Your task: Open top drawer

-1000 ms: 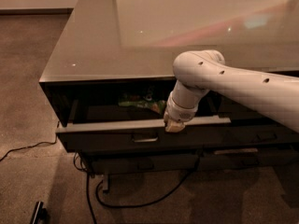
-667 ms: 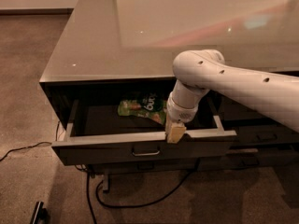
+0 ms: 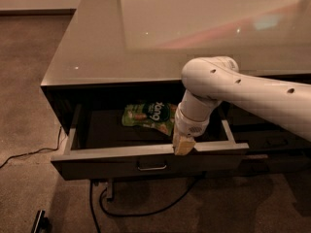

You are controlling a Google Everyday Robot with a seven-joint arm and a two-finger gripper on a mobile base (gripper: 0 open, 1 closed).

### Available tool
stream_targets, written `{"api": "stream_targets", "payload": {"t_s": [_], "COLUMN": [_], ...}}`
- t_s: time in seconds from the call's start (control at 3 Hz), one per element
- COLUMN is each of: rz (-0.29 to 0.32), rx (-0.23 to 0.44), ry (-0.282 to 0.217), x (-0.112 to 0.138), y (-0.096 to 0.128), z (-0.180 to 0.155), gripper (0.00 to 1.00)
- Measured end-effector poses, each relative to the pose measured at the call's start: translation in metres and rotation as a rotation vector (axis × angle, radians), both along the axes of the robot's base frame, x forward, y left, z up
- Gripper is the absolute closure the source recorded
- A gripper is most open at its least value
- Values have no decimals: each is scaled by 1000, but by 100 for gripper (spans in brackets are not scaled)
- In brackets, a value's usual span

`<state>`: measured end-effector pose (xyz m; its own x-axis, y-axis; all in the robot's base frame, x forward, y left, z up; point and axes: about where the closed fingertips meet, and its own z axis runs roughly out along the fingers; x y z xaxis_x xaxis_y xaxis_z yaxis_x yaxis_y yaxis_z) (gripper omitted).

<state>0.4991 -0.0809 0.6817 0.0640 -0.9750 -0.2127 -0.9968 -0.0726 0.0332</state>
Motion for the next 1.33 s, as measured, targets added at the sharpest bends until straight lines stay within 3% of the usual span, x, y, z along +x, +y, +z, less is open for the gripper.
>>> {"api": "stream_targets", "payload": {"t_s": [0.33,0.67,1.0,1.33], "rz": [-23,-93,-106,-78], "rx": [3,8,6,46], "ry": [5,5,-5,-19], "x": [-46,-109,-113,-100], "y": [-13,-36,-39,-31], "z": [18,49,54,51], "gripper": [35,12,0,0]}}
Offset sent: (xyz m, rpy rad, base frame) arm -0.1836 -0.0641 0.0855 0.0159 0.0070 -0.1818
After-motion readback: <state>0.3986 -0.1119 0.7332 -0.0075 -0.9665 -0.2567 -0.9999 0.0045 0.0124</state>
